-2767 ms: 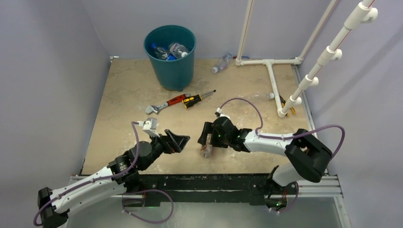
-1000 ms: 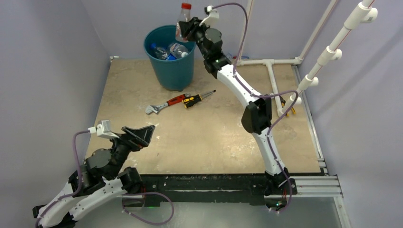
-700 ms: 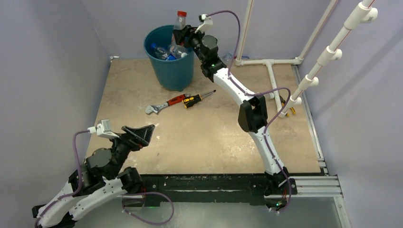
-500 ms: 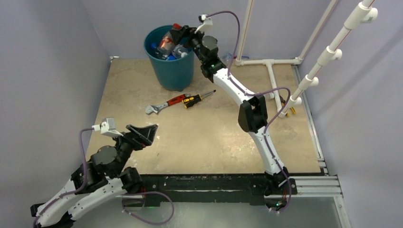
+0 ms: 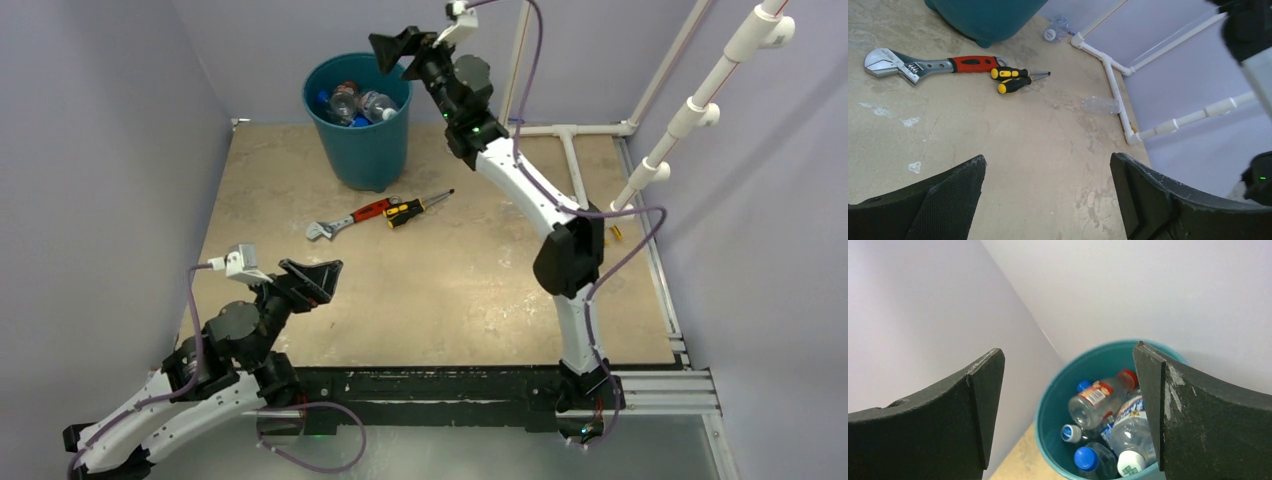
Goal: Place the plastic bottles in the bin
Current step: Place the plastic bottle in the trash bin, then pick up the plastic bottle at the center of the board.
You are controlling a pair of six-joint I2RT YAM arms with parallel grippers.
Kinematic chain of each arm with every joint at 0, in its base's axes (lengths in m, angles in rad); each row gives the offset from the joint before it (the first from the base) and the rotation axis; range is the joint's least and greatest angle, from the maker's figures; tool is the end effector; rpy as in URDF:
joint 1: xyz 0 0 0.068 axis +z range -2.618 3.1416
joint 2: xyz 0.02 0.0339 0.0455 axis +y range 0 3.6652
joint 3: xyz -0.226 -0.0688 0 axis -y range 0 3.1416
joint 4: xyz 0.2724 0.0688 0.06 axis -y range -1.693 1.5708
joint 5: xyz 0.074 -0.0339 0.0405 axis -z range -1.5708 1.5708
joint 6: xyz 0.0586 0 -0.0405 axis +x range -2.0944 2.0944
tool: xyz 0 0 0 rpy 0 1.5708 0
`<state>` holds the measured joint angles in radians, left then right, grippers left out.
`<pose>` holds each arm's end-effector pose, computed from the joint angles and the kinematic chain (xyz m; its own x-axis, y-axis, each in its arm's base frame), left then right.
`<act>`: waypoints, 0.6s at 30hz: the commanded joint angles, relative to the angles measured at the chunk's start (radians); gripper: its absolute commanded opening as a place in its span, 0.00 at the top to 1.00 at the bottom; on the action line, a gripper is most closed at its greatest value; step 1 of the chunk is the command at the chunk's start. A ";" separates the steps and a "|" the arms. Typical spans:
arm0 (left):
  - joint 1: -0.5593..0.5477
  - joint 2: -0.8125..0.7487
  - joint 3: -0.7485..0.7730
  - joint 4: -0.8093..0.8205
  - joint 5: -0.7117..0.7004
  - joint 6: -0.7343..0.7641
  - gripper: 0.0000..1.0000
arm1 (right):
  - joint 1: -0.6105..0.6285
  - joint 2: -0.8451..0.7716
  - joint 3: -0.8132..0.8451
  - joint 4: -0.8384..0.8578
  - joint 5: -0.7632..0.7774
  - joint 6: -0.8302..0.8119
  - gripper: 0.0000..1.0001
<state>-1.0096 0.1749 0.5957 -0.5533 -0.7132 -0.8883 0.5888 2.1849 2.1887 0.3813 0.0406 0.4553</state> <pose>0.1064 -0.0972 0.3032 -0.2734 -0.6678 -0.6923 0.1316 0.6870 -0.7147 0.4547 0.3008 0.4090 0.0503 0.5619 -0.8256 -0.6077 0.6733 0.4212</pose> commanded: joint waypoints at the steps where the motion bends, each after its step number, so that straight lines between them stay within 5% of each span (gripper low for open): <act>1: -0.003 0.066 -0.021 0.108 0.007 0.048 0.06 | -0.001 -0.156 -0.049 -0.079 0.068 -0.047 0.02; 10: -0.003 0.181 0.004 0.141 0.031 0.052 0.06 | -0.006 -0.383 -0.522 -0.084 0.168 0.061 0.01; 18: -0.003 0.226 -0.118 0.330 0.088 0.045 0.06 | -0.004 -0.457 -0.664 -0.268 0.247 0.178 0.01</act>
<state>-1.0096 0.3588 0.5472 -0.3801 -0.6762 -0.8532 0.5880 1.8072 1.5467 0.2031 0.2184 0.5697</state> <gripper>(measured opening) 0.944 0.987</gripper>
